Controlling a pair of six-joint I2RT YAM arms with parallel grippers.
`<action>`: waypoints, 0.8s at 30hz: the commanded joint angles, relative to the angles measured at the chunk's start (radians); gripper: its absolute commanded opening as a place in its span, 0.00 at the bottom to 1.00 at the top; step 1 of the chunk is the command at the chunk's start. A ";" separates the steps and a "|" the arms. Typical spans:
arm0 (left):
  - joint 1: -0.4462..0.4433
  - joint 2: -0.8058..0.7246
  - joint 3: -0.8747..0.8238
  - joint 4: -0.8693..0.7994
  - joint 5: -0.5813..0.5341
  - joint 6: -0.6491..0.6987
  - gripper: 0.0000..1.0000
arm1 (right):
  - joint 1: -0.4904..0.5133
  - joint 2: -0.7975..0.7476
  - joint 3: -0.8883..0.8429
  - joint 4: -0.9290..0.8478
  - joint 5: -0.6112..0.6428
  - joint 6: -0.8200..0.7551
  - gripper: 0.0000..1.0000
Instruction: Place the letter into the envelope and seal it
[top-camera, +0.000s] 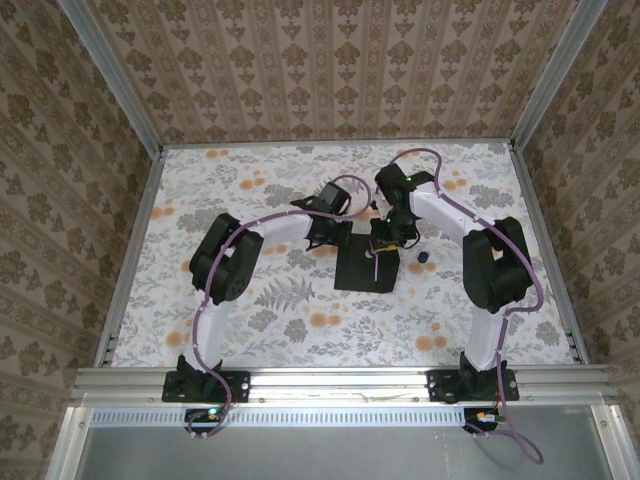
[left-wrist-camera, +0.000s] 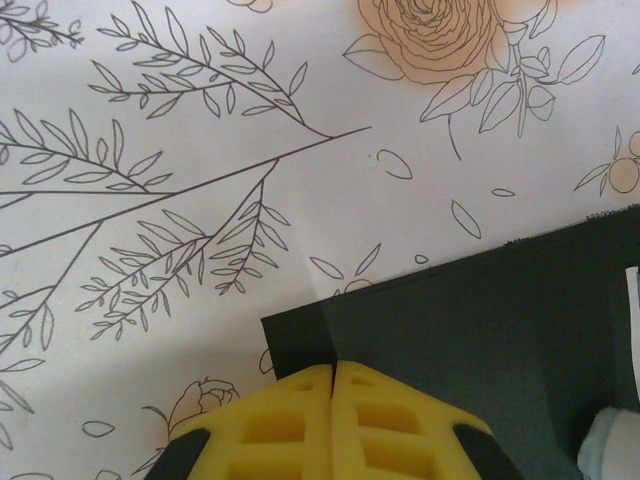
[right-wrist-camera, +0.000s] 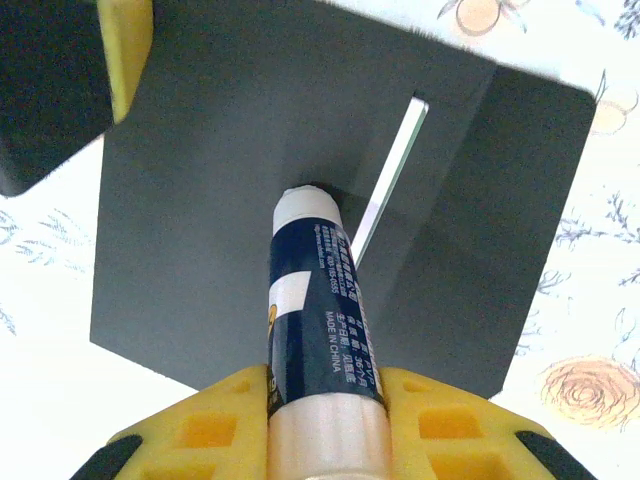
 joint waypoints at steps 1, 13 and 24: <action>-0.007 0.019 0.000 -0.097 -0.033 -0.026 0.00 | -0.004 0.033 0.030 -0.030 0.026 -0.019 0.13; -0.006 0.036 0.014 -0.112 -0.018 -0.084 0.00 | 0.035 -0.092 -0.075 -0.055 -0.010 0.007 0.14; -0.007 0.038 0.018 -0.117 -0.013 -0.108 0.00 | 0.073 -0.125 -0.121 -0.034 -0.046 0.045 0.14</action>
